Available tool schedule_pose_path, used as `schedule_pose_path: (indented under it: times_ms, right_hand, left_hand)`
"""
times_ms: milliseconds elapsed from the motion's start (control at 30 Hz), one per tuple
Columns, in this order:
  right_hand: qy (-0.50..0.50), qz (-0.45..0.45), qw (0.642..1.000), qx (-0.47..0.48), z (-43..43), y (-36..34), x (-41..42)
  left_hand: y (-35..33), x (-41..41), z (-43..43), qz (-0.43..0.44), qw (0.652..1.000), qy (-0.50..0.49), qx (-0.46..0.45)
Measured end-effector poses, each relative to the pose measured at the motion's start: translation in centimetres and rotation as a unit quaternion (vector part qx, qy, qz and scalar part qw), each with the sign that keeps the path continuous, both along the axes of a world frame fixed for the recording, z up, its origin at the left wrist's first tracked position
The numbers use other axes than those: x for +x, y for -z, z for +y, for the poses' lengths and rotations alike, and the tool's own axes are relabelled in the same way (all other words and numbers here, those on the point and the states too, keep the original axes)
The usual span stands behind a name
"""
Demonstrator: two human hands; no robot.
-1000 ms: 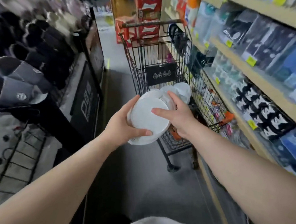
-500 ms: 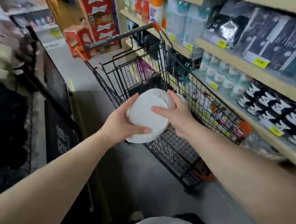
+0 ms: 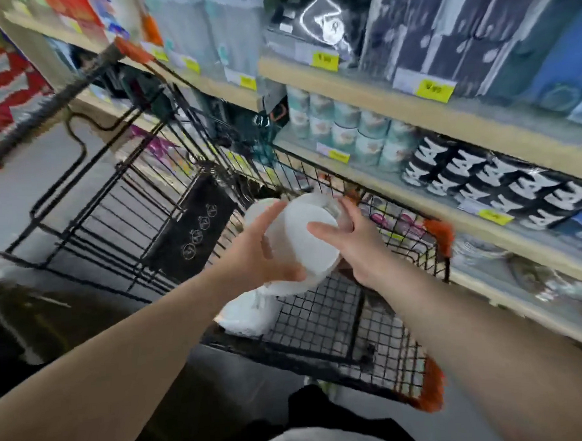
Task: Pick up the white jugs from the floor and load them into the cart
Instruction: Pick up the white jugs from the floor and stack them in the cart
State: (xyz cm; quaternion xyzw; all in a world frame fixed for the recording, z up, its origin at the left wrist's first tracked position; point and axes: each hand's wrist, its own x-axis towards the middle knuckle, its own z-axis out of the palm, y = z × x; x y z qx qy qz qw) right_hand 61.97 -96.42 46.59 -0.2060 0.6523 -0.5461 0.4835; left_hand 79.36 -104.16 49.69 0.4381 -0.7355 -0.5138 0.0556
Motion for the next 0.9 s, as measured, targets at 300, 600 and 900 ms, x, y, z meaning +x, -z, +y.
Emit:
schedule_pose_path:
  times_ms: [300,600,900]
  right_hand:
    - [0.171,-0.041,0.981,0.088,-1.8,5.4,-4.4]
    - [0.374,-0.077,0.906,0.182,-3.3,14.3,-4.9]
    - [0.394,-0.064,0.889,0.225,-7.0,22.0,-4.4]
  left_hand:
    - [6.2,-8.8,-7.4,-0.086,0.969,0.226,-0.039]
    - [15.8,-15.3,-12.4,-0.093,0.916,0.389,-0.025]
    - [23.7,-17.0,-15.7,-0.087,0.895,0.436,-0.039]
